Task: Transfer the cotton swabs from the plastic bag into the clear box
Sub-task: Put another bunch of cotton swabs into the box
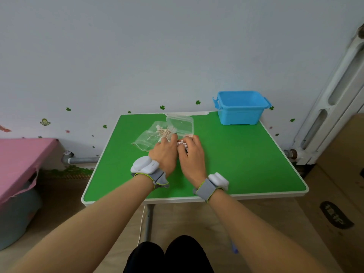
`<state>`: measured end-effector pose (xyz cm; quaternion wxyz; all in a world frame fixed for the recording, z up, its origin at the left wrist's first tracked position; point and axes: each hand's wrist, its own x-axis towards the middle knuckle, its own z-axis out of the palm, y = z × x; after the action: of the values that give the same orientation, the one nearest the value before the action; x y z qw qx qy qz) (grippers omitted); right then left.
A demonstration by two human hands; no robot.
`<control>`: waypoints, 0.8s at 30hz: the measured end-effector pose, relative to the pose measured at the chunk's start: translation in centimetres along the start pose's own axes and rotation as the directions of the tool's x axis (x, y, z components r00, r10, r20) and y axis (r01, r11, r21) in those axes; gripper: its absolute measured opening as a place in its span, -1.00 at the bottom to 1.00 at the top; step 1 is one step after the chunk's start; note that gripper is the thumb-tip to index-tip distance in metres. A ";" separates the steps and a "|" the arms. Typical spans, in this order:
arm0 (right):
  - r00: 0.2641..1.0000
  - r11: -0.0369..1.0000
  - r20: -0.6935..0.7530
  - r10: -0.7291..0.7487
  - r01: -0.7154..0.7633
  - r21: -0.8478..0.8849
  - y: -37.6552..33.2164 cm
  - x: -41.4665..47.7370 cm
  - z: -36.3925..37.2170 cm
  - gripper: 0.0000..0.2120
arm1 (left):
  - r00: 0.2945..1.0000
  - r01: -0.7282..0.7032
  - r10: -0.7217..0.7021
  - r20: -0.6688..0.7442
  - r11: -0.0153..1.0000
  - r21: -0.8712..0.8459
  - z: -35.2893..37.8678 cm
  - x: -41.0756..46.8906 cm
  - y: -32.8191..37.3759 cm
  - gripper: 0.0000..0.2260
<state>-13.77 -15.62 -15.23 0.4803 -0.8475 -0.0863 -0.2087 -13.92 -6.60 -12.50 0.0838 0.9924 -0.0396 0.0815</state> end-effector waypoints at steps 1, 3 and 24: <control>1.000 1.000 0.002 -0.003 0.003 -0.004 0.0 0.0 0.0 -0.87 | 1.000 0.000 0.000 0.001 1.000 -0.003 -0.1 0.0 0.0 -0.77; 1.000 1.000 0.003 -0.009 0.009 -0.011 0.0 -0.1 0.0 -0.87 | 1.000 -0.008 0.008 -0.011 1.000 -0.017 -0.1 -0.2 0.0 -0.78; 1.000 1.000 0.017 0.001 -0.001 0.000 -0.1 0.3 -0.4 -0.86 | 0.997 0.032 -0.040 0.064 0.991 0.131 -0.8 0.7 0.6 -0.75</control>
<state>-13.61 -15.97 -14.81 0.4798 -0.8493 -0.0900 -0.2010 -13.41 -7.10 -11.55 0.0191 0.9984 -0.0190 0.0492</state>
